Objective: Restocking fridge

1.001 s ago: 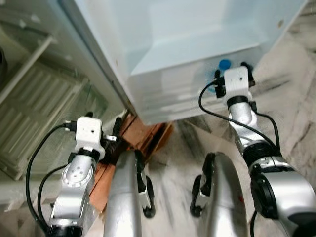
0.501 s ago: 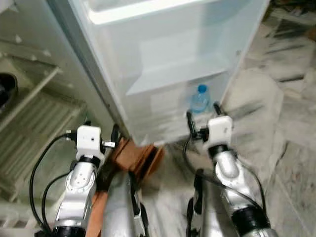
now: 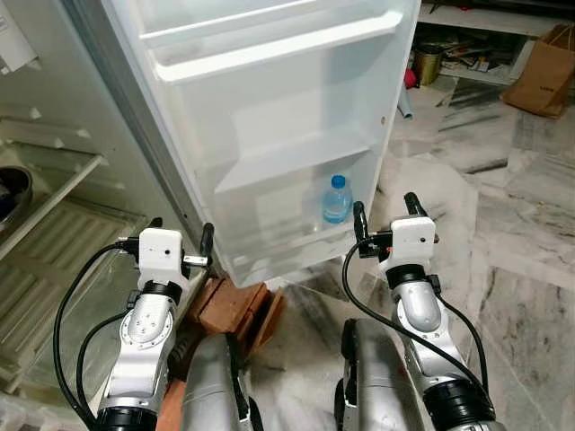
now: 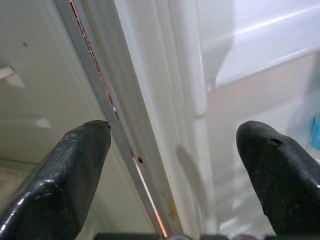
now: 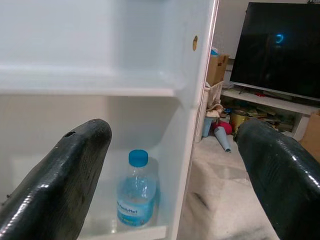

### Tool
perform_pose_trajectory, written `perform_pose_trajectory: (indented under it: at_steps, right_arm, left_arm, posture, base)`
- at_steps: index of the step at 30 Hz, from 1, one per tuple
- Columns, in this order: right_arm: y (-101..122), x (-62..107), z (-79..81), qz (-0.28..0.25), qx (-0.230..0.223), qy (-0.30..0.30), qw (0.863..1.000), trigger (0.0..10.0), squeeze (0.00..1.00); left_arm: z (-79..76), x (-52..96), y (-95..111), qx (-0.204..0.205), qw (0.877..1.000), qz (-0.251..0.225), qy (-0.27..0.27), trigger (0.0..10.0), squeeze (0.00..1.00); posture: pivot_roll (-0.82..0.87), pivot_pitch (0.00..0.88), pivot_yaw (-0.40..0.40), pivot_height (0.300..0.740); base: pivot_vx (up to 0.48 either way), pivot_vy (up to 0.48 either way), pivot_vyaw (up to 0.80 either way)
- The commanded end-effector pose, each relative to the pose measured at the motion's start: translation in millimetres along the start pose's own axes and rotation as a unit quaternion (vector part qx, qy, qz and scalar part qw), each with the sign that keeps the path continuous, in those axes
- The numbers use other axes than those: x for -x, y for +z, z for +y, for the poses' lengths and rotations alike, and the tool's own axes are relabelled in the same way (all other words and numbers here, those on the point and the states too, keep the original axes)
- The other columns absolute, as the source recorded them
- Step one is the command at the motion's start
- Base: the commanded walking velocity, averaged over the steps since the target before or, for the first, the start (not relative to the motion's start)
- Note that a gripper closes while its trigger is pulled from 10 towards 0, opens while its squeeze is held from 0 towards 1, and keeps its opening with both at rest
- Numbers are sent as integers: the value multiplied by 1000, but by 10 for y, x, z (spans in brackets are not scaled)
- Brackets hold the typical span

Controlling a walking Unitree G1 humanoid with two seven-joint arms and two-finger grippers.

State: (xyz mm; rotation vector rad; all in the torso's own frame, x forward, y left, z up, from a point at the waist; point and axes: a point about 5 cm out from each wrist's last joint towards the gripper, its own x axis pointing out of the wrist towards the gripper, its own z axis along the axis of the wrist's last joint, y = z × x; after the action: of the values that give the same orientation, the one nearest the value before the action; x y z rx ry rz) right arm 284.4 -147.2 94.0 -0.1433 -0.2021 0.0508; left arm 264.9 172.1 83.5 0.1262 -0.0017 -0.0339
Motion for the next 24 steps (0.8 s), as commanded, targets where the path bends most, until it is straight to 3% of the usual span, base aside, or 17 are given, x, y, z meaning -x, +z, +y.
perform_pose_trajectory:
  at_steps: [1, 14, 15, 16, 24]
  right_arm:
    - [35, -18, 16, -5, -5, 1, 1000, 10000, 0]
    - [35, -18, 16, -5, -5, 1, 1000, 10000, 0]
    - [54, 19, -2, 5, -5, -3, 1000, 10000, 0]
    - [-38, -108, -22, 49, -23, 24, 998, 10000, 0]
    - [-83, -157, -50, 68, -33, 33, 997, 10000, 0]
  left_arm:
    - [35, 10, -18, -3, 1000, 4, 5, 10000, 0]
    - [35, 10, -18, -3, 1000, 4, 5, 10000, 0]
    - [33, -7, -32, -3, 1000, -1, 7, 10000, 0]
    - [3, -78, -73, 1, 999, -10, 35, 10000, 0]
    - [-50, -95, -99, 5, 999, -12, 42, 10000, 0]
  posture:
    - [41, 0, 84, 606]
    - [41, 0, 84, 606]
    - [36, 0, 83, 611]
    - [79, 0, -6, 621]
    - [78, 0, -13, 666]
  base:
    - [0, 0, 0]
    - [0, 0, 0]
    - [0, 0, 0]
    - [0, 0, 0]
    - [0, 0, 0]
